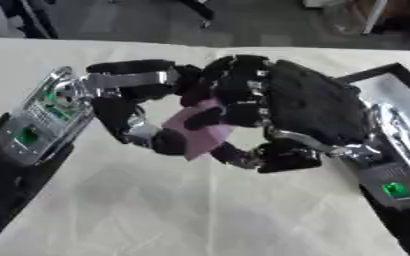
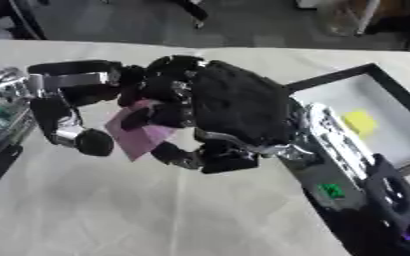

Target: Pick up the objects with one hand, pass them to the other hand, and then place them into the box on the other side of the table.

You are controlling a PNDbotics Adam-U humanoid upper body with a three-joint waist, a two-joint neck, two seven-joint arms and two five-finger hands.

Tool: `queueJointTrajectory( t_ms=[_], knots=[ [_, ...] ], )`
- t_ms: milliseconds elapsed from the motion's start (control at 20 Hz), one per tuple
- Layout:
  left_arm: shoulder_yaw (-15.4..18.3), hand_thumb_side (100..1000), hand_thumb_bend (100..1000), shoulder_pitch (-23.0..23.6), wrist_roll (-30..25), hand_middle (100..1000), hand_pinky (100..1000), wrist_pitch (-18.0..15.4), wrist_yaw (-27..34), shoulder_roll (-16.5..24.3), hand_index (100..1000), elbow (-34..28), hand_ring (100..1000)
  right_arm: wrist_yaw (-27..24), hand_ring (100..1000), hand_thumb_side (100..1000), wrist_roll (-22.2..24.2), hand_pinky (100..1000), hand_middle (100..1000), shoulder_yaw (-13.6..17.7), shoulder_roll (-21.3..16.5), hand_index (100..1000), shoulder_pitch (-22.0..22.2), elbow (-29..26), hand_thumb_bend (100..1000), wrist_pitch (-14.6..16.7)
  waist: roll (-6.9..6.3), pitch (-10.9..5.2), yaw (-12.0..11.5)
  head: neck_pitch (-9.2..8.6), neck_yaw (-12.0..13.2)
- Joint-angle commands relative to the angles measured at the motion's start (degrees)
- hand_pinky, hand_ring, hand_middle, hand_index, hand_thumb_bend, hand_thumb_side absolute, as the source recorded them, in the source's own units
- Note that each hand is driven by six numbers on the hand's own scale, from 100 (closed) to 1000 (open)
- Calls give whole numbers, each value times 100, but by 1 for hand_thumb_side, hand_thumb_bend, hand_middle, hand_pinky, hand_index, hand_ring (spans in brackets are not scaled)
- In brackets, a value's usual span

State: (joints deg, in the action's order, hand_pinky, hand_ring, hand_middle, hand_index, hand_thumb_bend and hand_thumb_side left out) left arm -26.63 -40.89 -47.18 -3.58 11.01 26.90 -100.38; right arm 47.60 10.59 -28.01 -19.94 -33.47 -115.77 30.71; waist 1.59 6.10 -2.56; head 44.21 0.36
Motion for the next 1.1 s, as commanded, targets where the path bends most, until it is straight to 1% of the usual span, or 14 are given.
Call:
queueJointTrajectory(
  t_ms=[50,300,600,1100],
  knots=[
    [99,756,601,-157,-39,797,862,-28,77,-16,881,-113,796,121,704,100,-48,787,387,98,-121,612,-48,118,100,-27,-88,-165,4,-10,9],
    [155,777,616,-173,109,842,876,12,-8,-79,895,44,829,154,705,100,-95,788,389,85,-114,612,-65,118,100,27,-83,-172,6,-10,12],
    [240,798,617,-177,439,841,874,3,-140,-166,898,319,829,166,706,100,-172,788,387,93,-114,611,-78,118,100,53,-73,-169,17,-10,6],
    [545,806,599,-185,881,835,869,-65,-243,-235,895,570,824,331,709,100,-398,789,393,95,-130,613,-128,118,100,181,-66,-158,38,-10,-1]
  ],
)
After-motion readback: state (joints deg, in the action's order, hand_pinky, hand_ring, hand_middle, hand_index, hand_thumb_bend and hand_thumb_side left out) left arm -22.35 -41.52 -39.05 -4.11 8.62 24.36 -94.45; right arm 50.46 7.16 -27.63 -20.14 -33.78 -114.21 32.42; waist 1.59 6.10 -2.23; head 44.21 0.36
